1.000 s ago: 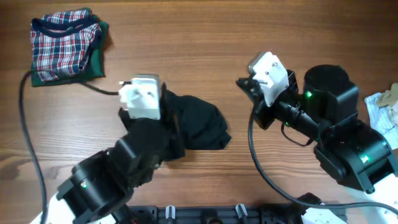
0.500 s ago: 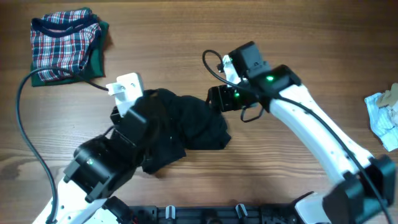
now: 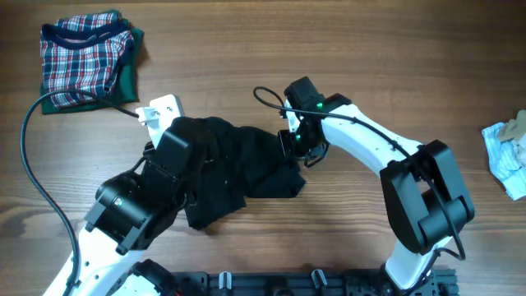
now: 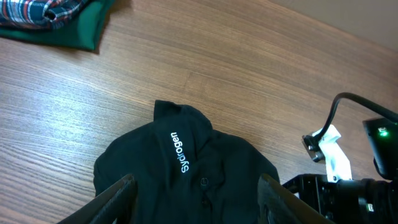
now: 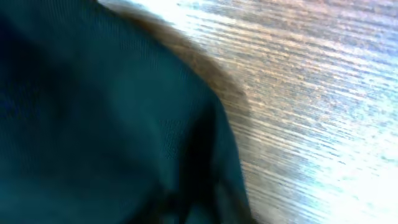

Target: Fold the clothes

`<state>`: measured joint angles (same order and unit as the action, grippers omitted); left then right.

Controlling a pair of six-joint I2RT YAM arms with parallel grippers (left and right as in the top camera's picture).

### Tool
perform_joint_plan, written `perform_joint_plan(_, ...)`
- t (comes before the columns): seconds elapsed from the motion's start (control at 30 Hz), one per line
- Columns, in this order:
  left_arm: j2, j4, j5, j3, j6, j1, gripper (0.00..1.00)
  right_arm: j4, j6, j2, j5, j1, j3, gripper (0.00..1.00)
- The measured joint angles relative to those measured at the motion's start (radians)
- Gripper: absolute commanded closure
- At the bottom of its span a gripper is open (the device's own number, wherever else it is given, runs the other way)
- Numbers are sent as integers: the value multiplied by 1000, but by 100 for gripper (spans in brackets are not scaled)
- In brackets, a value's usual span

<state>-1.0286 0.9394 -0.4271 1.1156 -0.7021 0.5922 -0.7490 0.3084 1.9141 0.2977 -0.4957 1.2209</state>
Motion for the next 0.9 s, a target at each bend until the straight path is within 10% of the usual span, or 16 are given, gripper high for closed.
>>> perform_joint_plan(0.7, 0, -80, 259, 0, 105, 0, 50, -383, -269, -557, -20, 120, 583, 96)
perform_joint_plan(0.73, 0, -83, 282, 0, 127, 0, 49, -386, -269, -557, -23, 120, 583, 92)
perform_joint_plan(0.83, 0, -92, 306, 0, 162, 0, 50, -404, -276, -557, -23, 120, 583, 41)
perform_joint_plan(0.9, 0, -105, 307, 0, 172, 0, 49, -412, -278, -557, -23, 120, 583, 31)
